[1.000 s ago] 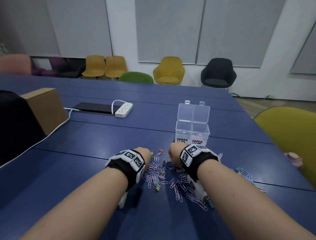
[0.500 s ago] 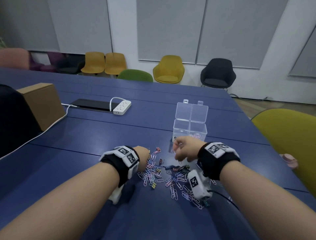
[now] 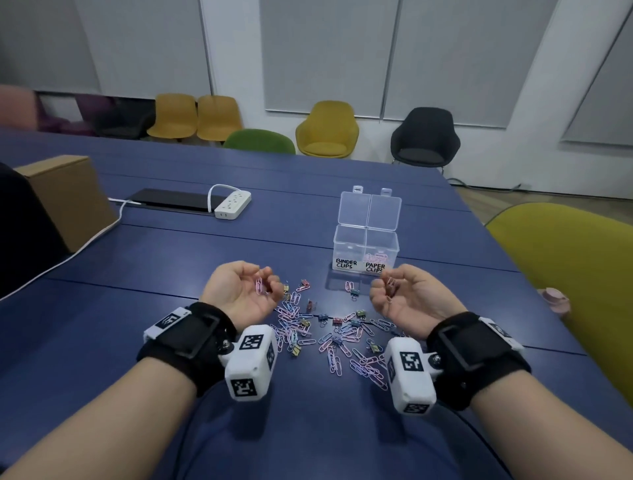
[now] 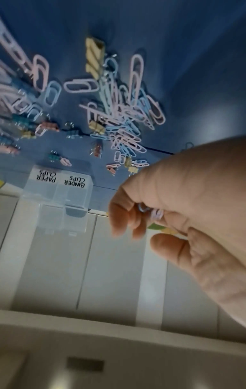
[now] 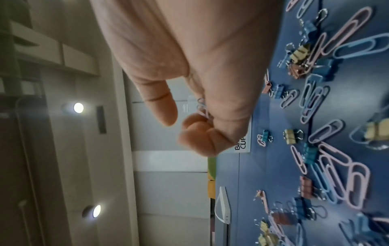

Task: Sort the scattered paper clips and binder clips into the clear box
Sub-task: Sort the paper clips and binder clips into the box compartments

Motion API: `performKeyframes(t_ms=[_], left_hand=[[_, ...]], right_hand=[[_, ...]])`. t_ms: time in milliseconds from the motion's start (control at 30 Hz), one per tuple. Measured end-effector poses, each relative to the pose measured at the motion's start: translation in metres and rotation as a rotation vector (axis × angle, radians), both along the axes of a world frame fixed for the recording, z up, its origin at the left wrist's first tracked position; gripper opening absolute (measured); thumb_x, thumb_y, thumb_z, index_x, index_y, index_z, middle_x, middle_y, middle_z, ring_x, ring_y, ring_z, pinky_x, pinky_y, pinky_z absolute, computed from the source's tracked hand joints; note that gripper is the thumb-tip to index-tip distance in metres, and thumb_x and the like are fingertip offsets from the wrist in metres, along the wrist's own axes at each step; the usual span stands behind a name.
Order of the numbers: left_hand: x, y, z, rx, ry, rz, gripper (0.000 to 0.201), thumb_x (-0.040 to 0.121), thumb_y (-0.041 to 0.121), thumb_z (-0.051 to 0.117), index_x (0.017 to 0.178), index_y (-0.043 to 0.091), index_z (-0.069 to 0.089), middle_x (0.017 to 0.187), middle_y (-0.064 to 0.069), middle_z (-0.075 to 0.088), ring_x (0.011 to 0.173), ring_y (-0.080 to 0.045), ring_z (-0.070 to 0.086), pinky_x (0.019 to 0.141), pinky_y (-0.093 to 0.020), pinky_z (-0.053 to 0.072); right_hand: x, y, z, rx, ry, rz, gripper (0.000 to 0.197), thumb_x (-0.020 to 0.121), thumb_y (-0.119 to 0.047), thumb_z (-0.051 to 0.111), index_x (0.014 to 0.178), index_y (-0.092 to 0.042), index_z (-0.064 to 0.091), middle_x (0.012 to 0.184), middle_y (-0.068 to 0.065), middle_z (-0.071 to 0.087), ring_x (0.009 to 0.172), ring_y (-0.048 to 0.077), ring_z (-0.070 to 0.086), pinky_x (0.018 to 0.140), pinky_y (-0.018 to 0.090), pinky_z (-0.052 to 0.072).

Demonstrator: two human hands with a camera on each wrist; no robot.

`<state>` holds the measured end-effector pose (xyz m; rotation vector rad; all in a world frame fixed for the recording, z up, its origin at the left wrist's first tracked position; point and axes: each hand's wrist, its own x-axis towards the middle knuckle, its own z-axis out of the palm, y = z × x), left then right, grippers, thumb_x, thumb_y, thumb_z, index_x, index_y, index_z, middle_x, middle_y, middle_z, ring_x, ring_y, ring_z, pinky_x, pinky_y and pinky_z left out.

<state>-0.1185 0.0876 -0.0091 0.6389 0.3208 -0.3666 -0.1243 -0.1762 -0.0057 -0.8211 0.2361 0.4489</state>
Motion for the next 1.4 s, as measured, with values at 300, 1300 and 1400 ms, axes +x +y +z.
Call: performKeyframes(t_ms=[300, 1300, 1400], left_hand=[[-0.003, 0.001, -0.003, 1.473, -0.493, -0.561, 0.018, 0.077, 0.014, 0.073, 0.072, 0.019, 0.057, 0.060, 0.005, 0.044, 0.048, -0.009, 0.034, 0.044, -0.017, 0.029], [0.006, -0.003, 0.005, 1.224, -0.261, -0.443, 0.026, 0.089, 0.008, 0.040, 0.064, 0.015, 0.038, 0.063, -0.001, 0.035, 0.047, -0.014, 0.027, 0.044, -0.020, 0.020], [0.004, -0.003, 0.008, 0.618, -0.092, -0.363, 0.022, 0.082, 0.011, 0.031, 0.061, 0.013, 0.038, 0.059, -0.003, 0.037, 0.043, -0.013, 0.028, 0.038, -0.018, 0.018]], right_hand=[[0.000, 0.020, 0.005, -1.533, -0.546, 0.525, 0.020, 0.091, -0.013, 0.043, 0.084, -0.019, 0.060, 0.064, -0.008, 0.044, 0.046, 0.010, 0.040, 0.039, 0.018, 0.032], [-0.003, -0.004, 0.002, -0.762, -0.204, 0.280, 0.029, 0.088, 0.002, 0.052, 0.065, -0.013, 0.044, 0.059, 0.003, 0.040, 0.044, 0.010, 0.027, 0.043, 0.019, 0.023], [-0.009, -0.014, 0.004, -0.522, -0.153, 0.181, 0.026, 0.087, 0.006, 0.051, 0.068, -0.011, 0.046, 0.060, 0.006, 0.051, 0.045, 0.010, 0.033, 0.040, 0.019, 0.028]])
